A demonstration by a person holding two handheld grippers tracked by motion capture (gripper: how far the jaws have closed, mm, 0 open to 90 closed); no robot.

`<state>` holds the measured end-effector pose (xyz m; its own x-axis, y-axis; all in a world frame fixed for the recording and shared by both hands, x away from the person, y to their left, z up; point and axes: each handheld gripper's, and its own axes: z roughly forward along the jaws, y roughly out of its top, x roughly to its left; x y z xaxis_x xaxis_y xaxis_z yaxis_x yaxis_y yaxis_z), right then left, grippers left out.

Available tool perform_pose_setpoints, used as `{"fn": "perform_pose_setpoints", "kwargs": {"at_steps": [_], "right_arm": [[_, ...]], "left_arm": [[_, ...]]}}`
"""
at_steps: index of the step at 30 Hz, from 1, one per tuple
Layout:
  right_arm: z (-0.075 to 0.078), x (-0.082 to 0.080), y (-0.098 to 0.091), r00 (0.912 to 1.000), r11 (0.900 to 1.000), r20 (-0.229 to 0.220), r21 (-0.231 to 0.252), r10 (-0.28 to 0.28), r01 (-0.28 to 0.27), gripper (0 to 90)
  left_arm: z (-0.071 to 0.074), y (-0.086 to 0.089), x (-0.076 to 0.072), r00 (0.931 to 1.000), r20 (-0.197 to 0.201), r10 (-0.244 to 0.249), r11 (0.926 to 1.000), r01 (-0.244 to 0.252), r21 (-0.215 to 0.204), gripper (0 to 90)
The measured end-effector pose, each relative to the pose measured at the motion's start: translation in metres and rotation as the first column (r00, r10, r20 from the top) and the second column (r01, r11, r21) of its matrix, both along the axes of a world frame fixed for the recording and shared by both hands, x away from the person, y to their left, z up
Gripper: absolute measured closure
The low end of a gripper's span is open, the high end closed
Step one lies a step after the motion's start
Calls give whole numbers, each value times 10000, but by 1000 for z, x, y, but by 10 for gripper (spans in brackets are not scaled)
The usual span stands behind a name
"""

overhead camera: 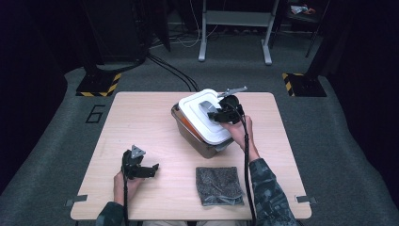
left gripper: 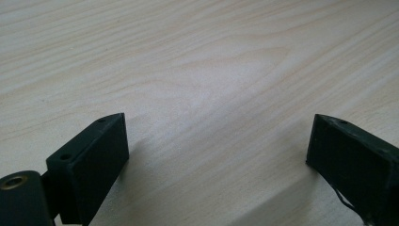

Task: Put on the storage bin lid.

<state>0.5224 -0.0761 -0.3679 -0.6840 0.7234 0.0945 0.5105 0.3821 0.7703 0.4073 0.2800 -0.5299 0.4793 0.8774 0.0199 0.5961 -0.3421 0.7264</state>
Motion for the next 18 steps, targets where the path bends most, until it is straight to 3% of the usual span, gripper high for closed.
{"fn": "perform_pose_setpoints", "kwargs": {"at_steps": [18], "right_arm": [[-14, 8, 22, 9973, 9964, -260, -481, 680, -692, 671]], "left_arm": [[0, 0, 0, 10000, 4, 1, 10000, -1, 5, 55]]}}
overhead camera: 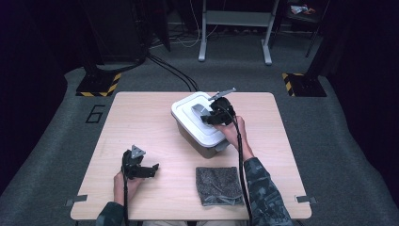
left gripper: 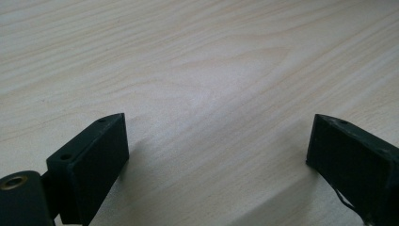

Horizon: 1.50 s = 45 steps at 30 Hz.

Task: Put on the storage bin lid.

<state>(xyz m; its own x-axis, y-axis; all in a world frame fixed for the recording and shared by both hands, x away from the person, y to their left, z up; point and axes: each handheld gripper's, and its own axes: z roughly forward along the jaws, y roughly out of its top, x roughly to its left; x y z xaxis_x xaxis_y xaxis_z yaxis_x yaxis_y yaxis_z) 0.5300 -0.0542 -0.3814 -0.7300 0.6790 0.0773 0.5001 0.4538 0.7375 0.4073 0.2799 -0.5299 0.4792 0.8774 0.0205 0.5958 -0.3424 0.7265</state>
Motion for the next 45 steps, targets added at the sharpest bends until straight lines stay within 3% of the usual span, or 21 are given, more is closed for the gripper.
{"fn": "perform_pose_setpoints", "kwargs": {"at_steps": [11, 16, 20, 24, 27, 34, 39, 45], "right_arm": [[-4, 0, 1, 9995, 9994, 3, -188, 301, -301, 665], [-2, -1, -1, 9999, 10000, -142, -62, -11, 11, 425], [3, -5, -11, 9999, 9998, 46, 111, -147, 147, 234], [10, -15, -24, 9992, 9991, 259, 303, -311, 303, 151], [15, -24, -38, 9981, 9983, 384, 340, -481, 468, 141], [18, -46, -73, 9917, 9946, 754, 70, -1040, 1037, 93], [15, -59, -93, 9874, 9912, 873, -1, -1316, 1322, 82], [-2, -82, -126, 9763, 9799, 889, -121, -1975, 1993, 78]], "left_arm": [[0, 0, 0, 10000, -7, 1, 10000, -1, -13, 55], [0, 0, 0, 10000, -11, 2, 10000, -2, -17, 55], [0, 0, 0, 10000, -1, 5, 10000, -5, -1, 55], [0, 0, 0, 10000, -2, 5, 10000, -5, 4, 55], [0, 0, 0, 10000, 0, 4, 10000, -4, 1, 55], [0, 0, 0, 10000, 2, 9, 10000, -9, -4, 55], [0, 0, 0, 10000, 1, 9, 10000, -9, -3, 55], [0, 0, 0, 10000, 1, 12, 10000, -12, -2, 55]]}}
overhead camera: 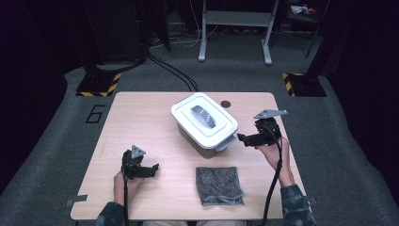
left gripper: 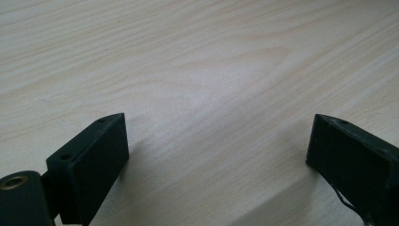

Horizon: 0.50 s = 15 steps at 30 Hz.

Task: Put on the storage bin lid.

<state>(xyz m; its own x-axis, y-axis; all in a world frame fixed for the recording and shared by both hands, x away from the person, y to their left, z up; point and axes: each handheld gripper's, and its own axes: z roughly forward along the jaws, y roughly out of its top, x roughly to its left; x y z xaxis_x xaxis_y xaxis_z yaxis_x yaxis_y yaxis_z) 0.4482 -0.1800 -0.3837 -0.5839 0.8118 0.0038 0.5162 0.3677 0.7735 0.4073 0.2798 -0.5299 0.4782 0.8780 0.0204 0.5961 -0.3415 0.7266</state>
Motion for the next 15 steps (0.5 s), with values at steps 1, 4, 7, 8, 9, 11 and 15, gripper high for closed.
{"fn": "perform_pose_setpoints", "kwargs": {"at_steps": [1, 4, 7, 8, 9, 11, 15], "right_arm": [[-3, -1, -4, 10000, 10000, 81, -49, -7, 7, 78], [-15, -10, -19, 9995, 9995, 19, -30, -312, 312, 78], [-34, -19, -34, 9978, 9979, -150, -56, -651, 651, 75], [-39, -21, -37, 9970, 9972, -237, -55, -742, 741, 73], [-45, -24, -40, 9963, 9967, -288, -146, -808, 804, 73], [-56, -29, -46, 9944, 9947, -363, -301, -997, 986, 70], [-87, -40, -59, 9885, 9896, -601, -474, -1389, 1361, 65]], "left_arm": [[0, 0, 0, 10000, -1, 0, 10000, 0, 0, 55], [0, 0, 0, 10000, 0, 0, 10000, 0, 3, 55], [0, 0, 0, 10000, -2, 5, 10000, -5, -1, 55], [0, 0, 0, 10000, -2, 4, 10000, -4, 0, 55], [0, 0, 0, 10000, -2, 4, 10000, -4, 0, 55], [0, 0, 0, 10000, -2, 5, 10000, -5, -1, 55], [0, 0, 0, 10000, 0, 8, 10000, -8, -1, 55]]}}
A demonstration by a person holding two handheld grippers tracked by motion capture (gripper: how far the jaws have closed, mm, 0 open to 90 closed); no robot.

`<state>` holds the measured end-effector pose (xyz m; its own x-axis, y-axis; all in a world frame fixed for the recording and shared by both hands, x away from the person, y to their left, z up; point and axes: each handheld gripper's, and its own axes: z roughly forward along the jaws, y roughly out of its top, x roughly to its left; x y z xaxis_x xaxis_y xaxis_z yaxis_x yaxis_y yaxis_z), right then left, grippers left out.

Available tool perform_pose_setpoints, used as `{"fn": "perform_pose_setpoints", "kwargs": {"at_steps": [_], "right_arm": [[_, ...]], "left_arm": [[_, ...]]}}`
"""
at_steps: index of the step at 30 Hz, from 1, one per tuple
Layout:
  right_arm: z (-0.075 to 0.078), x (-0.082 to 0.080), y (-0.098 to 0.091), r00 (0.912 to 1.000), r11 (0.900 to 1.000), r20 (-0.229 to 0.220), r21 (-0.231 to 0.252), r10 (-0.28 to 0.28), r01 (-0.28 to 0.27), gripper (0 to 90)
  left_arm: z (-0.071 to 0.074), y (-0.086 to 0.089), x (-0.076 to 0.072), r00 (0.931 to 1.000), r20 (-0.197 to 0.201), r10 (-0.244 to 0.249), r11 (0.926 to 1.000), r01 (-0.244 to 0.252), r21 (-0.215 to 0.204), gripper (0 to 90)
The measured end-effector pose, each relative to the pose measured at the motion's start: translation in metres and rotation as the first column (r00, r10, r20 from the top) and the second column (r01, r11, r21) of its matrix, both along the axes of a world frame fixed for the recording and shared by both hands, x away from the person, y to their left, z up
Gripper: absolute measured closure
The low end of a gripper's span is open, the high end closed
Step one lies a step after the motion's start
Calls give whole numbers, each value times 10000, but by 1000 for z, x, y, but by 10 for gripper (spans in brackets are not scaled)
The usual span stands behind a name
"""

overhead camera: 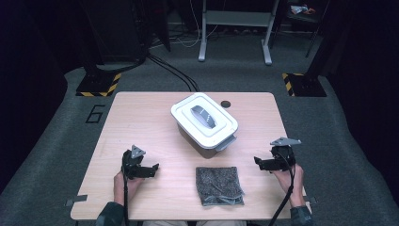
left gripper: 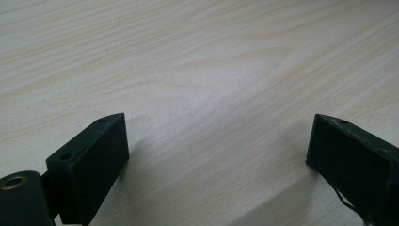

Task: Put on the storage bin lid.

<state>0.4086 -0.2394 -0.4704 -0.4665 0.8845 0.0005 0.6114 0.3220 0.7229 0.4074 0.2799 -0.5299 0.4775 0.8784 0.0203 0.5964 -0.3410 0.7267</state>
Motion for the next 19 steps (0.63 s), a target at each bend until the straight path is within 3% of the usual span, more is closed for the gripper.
{"fn": "perform_pose_setpoints", "kwargs": {"at_steps": [2, 7, 9, 12, 14, 19], "right_arm": [[-14, -5, -6, 9996, 9998, -228, -8, -176, 176, 46], [-42, -19, -17, 9976, 9974, -292, -376, -632, 621, 29], [-49, -23, -19, 9974, 9975, -326, -303, -650, 641, 25], [-55, -27, -21, 9976, 9970, -204, -420, -659, 650, 12], [-57, -30, -23, 9969, 9969, -146, -161, -771, 769, 8], [-59, -30, -24, 9982, 9982, -72, -55, -592, 592, 0]], "left_arm": [[0, 0, 0, 10000, 3, 13, 10000, -13, -21, 55], [0, 0, 0, 10000, -2, 34, 10000, -34, -37, 55], [0, 0, 0, 10000, -7, 75, 10000, -75, -62, 55], [0, 0, 0, 9999, 7, 132, 9999, -132, -100, 54], [0, 0, 1, 9999, -6, 108, 9999, -108, -59, 54], [-1, 0, 1, 9998, 33, 201, 9997, -200, -141, 54]]}}
